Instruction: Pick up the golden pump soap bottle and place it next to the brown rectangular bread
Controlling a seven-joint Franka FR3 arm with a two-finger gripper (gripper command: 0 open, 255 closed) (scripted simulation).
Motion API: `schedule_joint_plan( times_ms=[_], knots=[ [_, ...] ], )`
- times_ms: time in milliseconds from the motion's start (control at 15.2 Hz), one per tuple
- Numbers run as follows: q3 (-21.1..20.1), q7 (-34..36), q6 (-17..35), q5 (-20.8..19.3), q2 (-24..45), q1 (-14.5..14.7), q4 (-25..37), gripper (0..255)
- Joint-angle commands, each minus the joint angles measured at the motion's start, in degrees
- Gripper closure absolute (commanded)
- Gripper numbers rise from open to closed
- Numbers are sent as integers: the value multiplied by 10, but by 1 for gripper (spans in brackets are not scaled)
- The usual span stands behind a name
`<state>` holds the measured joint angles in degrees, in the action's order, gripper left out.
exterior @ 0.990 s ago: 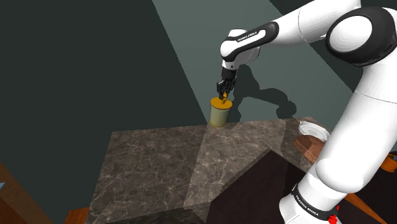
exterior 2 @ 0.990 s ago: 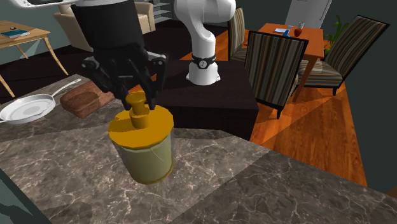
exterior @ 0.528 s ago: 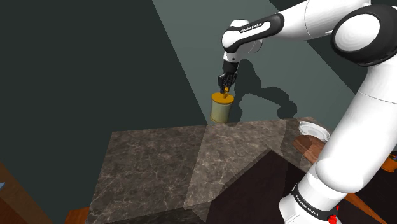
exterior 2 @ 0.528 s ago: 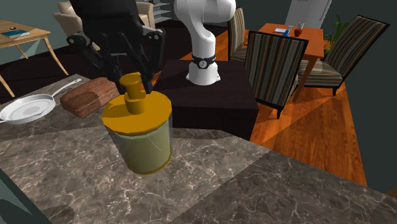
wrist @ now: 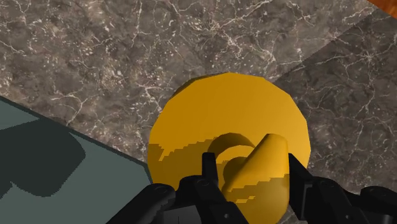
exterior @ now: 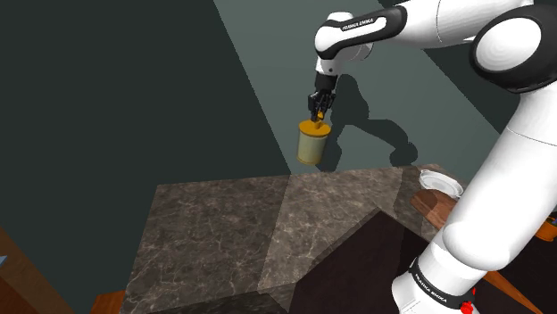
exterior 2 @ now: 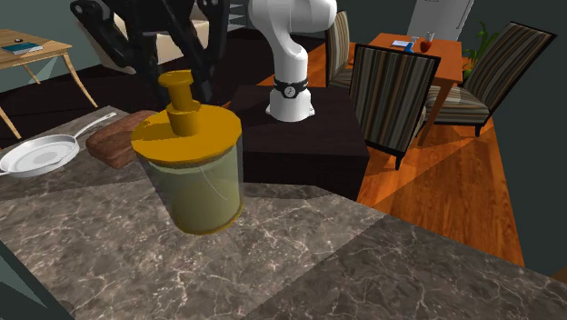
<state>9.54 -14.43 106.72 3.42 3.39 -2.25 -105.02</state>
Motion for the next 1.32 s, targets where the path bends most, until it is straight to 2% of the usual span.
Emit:
schedule_joint_plan(
  times_ms=[0, 594, 1254],
  knots=[
    [0, 2, -11, 0, -1, 0, 10, 255],
    [56, -110, -9, -12, -40, -58, -36, 255],
    [126, -246, -18, -15, -31, -125, -23, 255]
  ],
)
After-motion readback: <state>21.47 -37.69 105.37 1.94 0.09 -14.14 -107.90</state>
